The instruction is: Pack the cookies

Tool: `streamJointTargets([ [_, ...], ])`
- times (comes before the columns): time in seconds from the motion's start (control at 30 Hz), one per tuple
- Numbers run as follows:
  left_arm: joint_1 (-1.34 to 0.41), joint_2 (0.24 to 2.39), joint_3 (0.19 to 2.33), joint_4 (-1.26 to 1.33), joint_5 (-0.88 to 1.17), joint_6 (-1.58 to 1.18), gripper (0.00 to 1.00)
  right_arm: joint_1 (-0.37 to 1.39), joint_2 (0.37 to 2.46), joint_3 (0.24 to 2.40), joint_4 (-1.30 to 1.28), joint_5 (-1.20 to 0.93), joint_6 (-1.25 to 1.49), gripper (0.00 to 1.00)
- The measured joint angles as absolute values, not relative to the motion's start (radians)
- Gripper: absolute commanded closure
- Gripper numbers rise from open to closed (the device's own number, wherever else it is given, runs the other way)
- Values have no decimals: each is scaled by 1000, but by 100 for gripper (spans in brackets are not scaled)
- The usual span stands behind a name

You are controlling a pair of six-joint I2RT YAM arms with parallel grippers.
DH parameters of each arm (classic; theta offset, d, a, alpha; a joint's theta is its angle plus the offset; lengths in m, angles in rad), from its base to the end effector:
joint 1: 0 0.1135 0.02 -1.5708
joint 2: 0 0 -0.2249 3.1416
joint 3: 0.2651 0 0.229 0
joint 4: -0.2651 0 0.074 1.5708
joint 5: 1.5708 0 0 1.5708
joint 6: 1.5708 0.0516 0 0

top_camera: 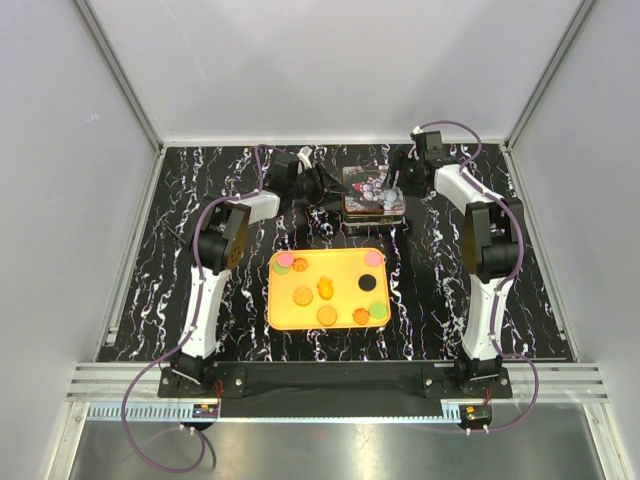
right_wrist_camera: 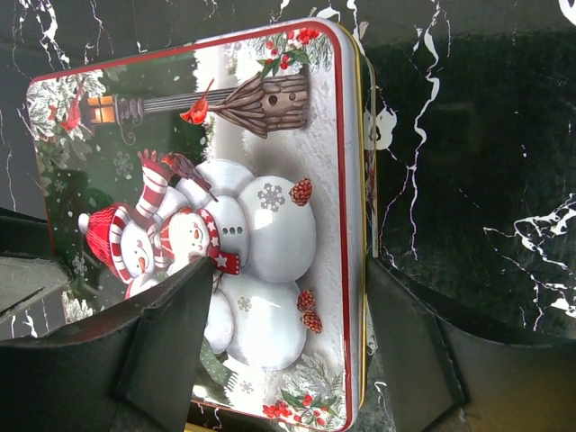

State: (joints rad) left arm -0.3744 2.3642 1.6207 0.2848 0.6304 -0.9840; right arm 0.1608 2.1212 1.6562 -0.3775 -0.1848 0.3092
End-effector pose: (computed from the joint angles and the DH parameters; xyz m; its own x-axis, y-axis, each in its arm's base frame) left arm 0.4424 -0.2065 0.1146 -0.8838 -0.3754 -0.2791 0.0928 0.4441 -0.8912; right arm 0.4378 0.0806 0.1666 -0.7864 0.1755 -0.5923 -0.0407 0.9420 0.3332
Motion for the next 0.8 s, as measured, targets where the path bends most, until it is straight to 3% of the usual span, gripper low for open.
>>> streamJointTargets([
  [0.8,-405,2320,1673,80,500,-896,72,178,2093,1594,-316,-157,299,19],
])
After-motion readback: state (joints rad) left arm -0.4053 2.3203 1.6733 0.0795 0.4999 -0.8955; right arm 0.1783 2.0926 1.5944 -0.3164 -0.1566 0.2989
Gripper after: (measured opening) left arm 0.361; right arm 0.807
